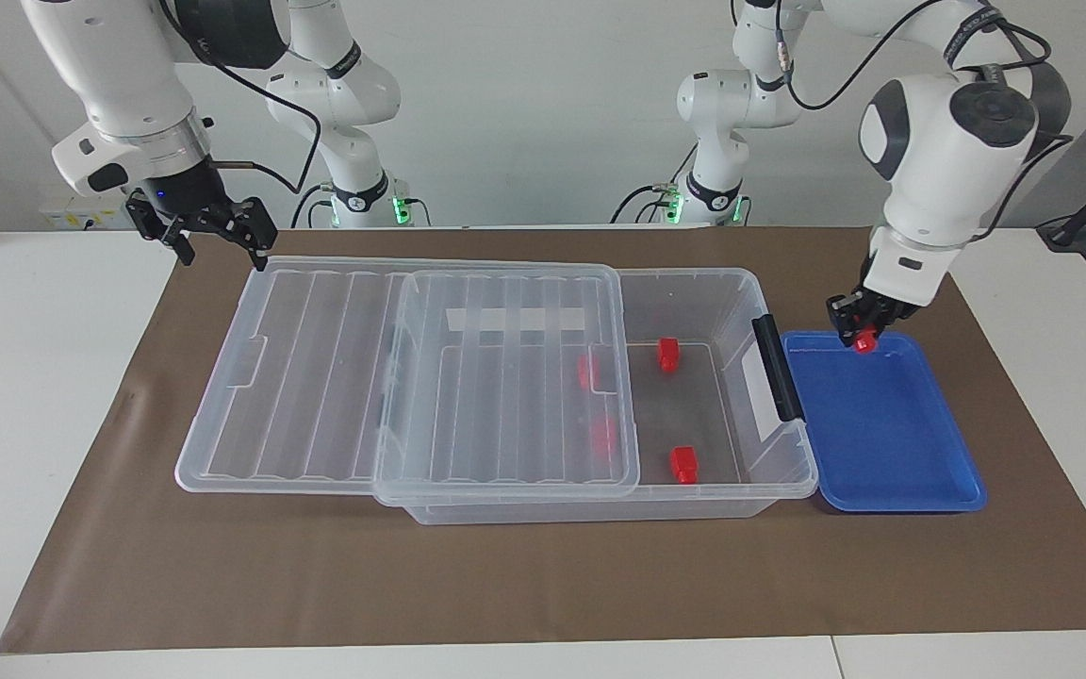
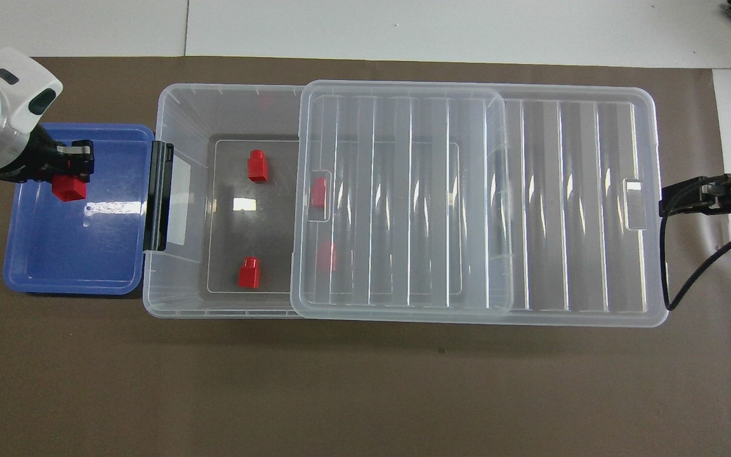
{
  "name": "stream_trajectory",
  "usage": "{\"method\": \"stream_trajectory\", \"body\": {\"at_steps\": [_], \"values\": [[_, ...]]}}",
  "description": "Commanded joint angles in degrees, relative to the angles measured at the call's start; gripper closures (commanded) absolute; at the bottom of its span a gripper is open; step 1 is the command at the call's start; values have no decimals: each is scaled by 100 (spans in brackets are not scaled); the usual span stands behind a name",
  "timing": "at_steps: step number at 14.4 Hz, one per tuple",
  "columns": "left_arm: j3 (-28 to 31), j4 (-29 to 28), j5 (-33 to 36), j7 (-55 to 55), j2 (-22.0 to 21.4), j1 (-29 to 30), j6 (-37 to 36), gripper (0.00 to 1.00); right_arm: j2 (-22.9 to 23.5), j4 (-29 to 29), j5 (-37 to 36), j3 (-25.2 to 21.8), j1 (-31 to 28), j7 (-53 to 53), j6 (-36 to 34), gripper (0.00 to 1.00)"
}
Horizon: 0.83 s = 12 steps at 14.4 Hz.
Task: Place red block in blue tray from box
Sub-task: 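Lift the red block and lower it into the blue tray, then open the left gripper to release the block in the tray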
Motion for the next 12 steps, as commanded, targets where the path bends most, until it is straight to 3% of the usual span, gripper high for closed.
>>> {"method": "stream_trajectory", "body": {"at_steps": [1,2,3,7,12], "values": [[-41,-394,-175,1021,-220,481,270,100,67,-254,64,-41,-455,-888,523,66],[-41,-683,-175,1294,-351,595,542,100,85,-368,64,-41,-613,-1117,743,93],[-41,-990,-175,1619,-422,701,832,100,198,-430,73,-41,-762,-1363,971,100],[-41,-1879,-175,1982,-405,1027,2097,100,839,-562,388,-41,-1185,-1969,1842,100],[-32,-2689,-175,1982,-204,1194,3442,100,1025,-809,1065,-33,-1160,-2841,2028,100]]}}
